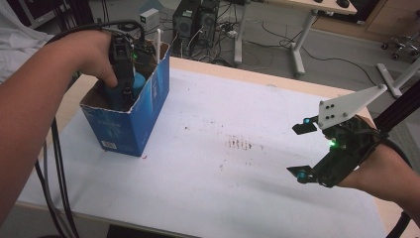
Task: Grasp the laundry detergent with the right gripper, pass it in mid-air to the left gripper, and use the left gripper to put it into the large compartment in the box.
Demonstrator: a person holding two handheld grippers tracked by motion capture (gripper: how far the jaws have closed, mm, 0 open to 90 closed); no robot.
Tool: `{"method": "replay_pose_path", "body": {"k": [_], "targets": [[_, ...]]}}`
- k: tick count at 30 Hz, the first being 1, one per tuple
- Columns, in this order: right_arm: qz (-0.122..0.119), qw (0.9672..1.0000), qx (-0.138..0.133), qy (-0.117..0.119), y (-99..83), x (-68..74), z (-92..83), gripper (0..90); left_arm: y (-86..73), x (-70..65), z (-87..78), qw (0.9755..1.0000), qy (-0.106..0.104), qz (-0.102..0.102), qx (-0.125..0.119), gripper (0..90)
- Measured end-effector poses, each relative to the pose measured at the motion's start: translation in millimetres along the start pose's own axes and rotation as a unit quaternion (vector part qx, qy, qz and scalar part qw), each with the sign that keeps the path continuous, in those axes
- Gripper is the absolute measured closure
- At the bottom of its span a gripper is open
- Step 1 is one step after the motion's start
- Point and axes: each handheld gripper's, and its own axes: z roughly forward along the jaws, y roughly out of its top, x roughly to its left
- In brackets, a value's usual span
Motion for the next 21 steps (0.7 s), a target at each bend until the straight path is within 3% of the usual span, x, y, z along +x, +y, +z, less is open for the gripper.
{"method": "replay_pose_path", "body": {"k": [5,10,21], "targets": [[0.004,1.0,-0.001,0.001,-2.2,-0.1,3.9,0.9,-1.9,0.7,-4.6,0.9999,0.001,-0.007,-0.011,33.3],[0.002,1.0,-0.001,0.003,-2.4,0.0,6.0,0.9,-4.1,-1.2,-8.9,0.9999,-0.001,-0.011,-0.007,23.8],[-0.005,1.0,0.0,0.005,-0.5,-0.3,8.5,0.9,-8.0,-7.6,-32.5,0.9996,0.01,-0.023,-0.008,19.3]]}}
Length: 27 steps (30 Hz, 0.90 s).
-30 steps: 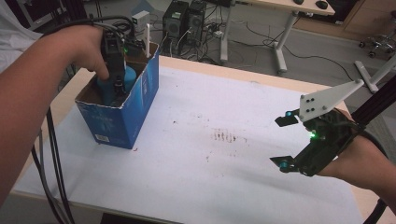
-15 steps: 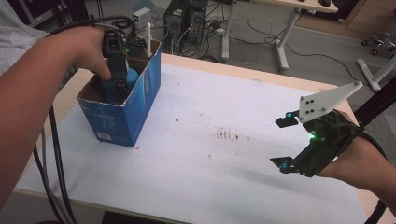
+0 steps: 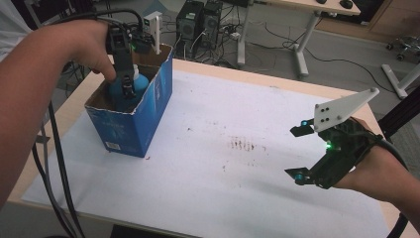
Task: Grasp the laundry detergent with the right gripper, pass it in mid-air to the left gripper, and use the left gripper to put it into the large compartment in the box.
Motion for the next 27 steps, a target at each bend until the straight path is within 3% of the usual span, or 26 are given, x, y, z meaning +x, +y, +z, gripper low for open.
{"method": "replay_pose_path", "body": {"k": [6,11,12,13,20,27], "targets": [[0.002,1.0,0.001,0.002,0.0,-3.0,-1.3,0.9,-1.8,-6.4,-21.2,0.9999,0.01,-0.006,0.0,16.3],[0.004,1.0,0.001,0.002,0.3,-6.6,-3.5,0.9,-1.3,-14.1,-35.7,0.9999,0.017,0.001,-0.002,16.3],[0.004,1.0,0.001,0.003,0.2,-7.7,-4.3,0.9,0.8,-22.3,-43.4,0.9996,0.018,0.02,-0.005,16.3],[0.006,1.0,0.006,0.001,0.1,-10.9,-7.0,0.9,2.2,-26.2,-46.0,0.9995,0.016,0.028,-0.006,12.8],[0.001,0.9996,0.026,-0.003,1.6,-19.7,-14.6,0.9,17.8,-55.5,-60.0,0.9963,0.005,0.085,-0.014,12.5],[-0.014,0.9982,0.059,0.003,6.7,-27.2,-21.0,0.9,38.5,-83.3,-62.1,0.9901,-0.002,0.139,-0.017,9.3]]}}
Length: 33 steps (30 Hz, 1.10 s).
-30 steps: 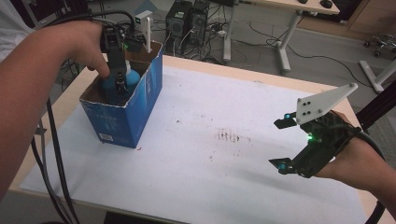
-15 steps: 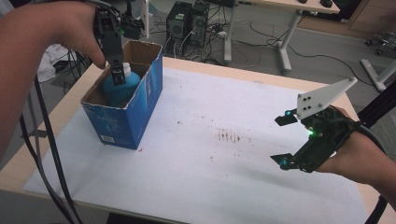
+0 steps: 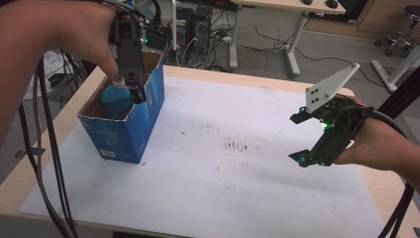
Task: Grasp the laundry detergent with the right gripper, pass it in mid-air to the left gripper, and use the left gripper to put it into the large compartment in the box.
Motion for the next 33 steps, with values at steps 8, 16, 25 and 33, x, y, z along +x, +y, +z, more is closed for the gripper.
{"method": "replay_pose_path", "body": {"k": [8,16,25,33], "targets": [[-0.009,0.9982,0.059,0.005,-1.2,-10.9,-9.6,0.9,26.8,-19.6,10.3,0.9989,-0.013,0.043,-0.016,6.2],[-0.015,0.9891,0.146,0.012,-8.6,-23.4,-13.6,0.9,51.8,-30.4,33.1,0.9971,-0.028,0.07,-0.007,1.6],[-0.005,0.9848,0.173,0.01,-22.2,-37.2,-11.5,0.9,63.6,-26.3,46.1,0.9969,-0.021,0.076,0.003,1.6],[-0.009,0.9839,0.178,0.013,-23.9,-40.1,-8.7,0.9,73.0,-22.7,47.4,0.9964,-0.024,0.082,0.002,1.6]]}}
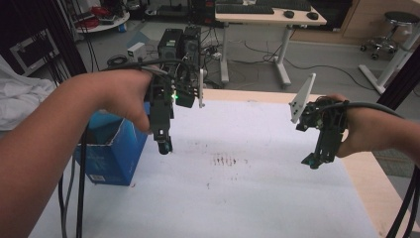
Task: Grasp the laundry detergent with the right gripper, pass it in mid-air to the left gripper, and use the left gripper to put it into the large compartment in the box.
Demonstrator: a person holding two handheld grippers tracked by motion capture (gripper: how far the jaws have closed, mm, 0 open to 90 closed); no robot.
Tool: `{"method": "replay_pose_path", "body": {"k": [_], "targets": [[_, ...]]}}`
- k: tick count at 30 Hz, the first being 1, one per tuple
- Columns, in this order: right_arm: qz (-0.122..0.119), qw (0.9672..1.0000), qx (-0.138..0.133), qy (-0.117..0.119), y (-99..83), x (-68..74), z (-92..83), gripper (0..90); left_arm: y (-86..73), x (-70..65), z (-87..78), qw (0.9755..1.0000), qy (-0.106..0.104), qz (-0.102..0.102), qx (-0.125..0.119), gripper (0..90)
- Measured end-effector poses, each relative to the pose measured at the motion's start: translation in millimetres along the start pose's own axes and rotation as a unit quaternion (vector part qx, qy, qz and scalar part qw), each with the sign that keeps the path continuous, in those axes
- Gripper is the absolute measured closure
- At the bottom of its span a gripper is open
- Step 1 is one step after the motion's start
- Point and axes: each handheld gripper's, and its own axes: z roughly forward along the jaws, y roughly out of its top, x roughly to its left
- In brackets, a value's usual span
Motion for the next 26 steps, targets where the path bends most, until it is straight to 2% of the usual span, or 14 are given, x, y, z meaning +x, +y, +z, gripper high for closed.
{"method": "replay_pose_path", "body": {"k": [6,13,26], "targets": [[0.005,1.0,-0.005,-0.002,-1.6,-0.4,0.4,0.9,2.4,0.7,-0.7,1.0,-0.003,0.001,0.001,1.6],[0.005,1.0,-0.006,-0.002,-2.8,0.9,1.5,0.9,-1.3,1.8,-0.2,1.0,-0.001,-0.005,0.005,1.6],[0.004,0.9999,-0.009,-0.003,0.8,4.2,1.0,0.9,-7.4,-1.0,-2.9,1.0,-0.001,-0.002,0.001,1.6]]}}
